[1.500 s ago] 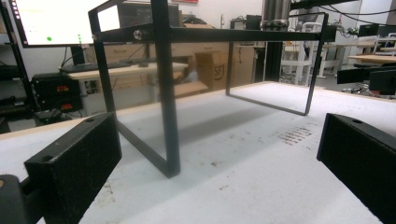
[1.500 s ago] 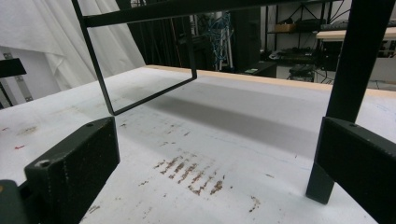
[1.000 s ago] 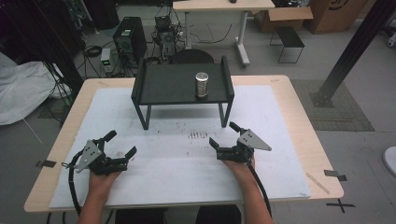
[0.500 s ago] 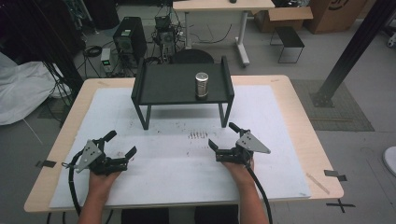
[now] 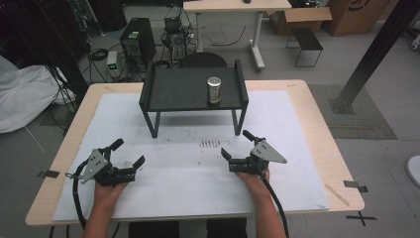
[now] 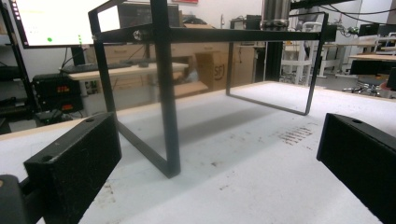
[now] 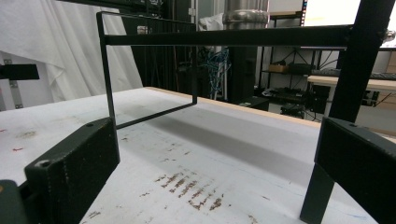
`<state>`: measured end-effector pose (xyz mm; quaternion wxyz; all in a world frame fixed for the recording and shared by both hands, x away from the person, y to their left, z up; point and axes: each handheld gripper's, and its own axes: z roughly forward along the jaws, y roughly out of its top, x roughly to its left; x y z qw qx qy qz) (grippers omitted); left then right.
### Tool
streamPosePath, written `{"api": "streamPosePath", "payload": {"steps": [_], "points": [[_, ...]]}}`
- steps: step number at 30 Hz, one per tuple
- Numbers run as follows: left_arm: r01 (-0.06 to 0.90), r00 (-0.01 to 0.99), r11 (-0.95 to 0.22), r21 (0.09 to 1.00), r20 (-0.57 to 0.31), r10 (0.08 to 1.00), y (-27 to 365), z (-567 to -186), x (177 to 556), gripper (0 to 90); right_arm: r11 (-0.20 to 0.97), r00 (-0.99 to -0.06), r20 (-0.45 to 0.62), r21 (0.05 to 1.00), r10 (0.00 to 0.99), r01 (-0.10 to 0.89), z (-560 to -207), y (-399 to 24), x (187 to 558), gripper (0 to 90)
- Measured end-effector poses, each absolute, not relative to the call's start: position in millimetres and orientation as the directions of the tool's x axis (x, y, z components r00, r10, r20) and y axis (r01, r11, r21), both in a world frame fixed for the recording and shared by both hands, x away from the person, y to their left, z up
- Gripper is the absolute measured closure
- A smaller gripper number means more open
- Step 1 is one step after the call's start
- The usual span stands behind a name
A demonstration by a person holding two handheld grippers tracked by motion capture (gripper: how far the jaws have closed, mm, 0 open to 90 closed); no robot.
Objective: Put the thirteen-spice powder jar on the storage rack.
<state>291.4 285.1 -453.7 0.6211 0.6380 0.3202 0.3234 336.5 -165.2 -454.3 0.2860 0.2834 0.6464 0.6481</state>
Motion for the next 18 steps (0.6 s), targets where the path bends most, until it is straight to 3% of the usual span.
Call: {"api": "streamPosePath", "payload": {"steps": [18], "points": [[0.011, 0.587, -0.022, 1.000, 0.012, 0.810, 285.4, -453.6, 291.5, 0.4, -0.002, -0.676, 0.000, 1.000, 0.736, -0.002, -454.3, -165.5, 336.7, 0.0]]}}
